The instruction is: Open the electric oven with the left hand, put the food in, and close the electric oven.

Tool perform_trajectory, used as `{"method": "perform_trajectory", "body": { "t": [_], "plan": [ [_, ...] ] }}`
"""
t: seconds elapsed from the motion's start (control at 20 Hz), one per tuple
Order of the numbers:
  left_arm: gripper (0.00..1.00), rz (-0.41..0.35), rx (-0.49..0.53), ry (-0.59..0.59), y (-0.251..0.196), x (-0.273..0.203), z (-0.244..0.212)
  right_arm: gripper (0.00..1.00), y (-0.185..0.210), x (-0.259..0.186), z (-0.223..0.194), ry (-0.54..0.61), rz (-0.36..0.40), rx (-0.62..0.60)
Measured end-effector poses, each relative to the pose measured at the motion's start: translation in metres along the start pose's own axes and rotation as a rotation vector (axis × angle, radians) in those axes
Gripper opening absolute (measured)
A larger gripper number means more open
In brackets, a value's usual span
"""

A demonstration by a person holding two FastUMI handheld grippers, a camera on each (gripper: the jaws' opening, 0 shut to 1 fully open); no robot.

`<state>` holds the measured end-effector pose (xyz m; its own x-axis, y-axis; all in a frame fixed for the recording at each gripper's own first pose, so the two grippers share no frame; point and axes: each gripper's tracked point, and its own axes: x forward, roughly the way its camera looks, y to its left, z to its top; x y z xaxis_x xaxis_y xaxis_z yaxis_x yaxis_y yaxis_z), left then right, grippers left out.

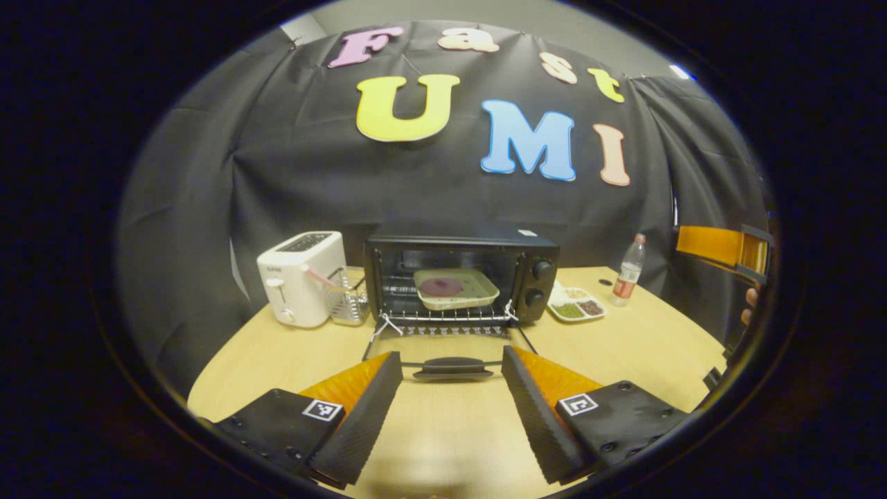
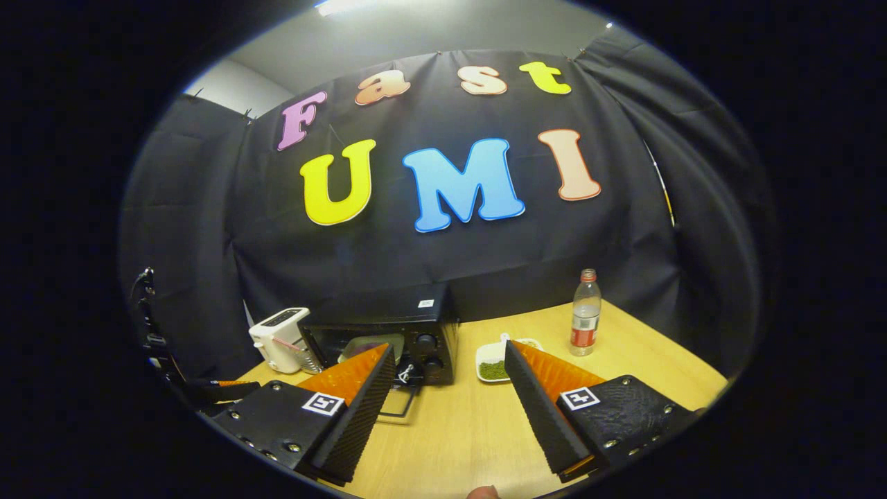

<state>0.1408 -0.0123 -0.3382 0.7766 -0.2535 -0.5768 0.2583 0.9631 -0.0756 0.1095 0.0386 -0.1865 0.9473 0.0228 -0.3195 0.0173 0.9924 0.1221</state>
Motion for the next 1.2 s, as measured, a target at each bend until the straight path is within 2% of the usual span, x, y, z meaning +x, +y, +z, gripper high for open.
{"method": "perform_trajectory", "body": {
  "t": [0.45,0.95,1.2],
  "plan": [
    [0.98,-0.069,-0.018,0.204,-0.005,0.065,-0.060,0.98,-0.024,-0.012,0.022,-0.083,-0.132,-0.131],
    [0.98,-0.057,0.005,0.364,0.004,0.117,-0.105,0.98,-0.042,-0.018,0.012,-0.057,-0.227,-0.116],
    [0.99,-0.042,0.026,0.370,0.003,0.129,-0.108,0.98,-0.033,-0.012,0.008,-0.050,-0.220,-0.091]
  ]
}}
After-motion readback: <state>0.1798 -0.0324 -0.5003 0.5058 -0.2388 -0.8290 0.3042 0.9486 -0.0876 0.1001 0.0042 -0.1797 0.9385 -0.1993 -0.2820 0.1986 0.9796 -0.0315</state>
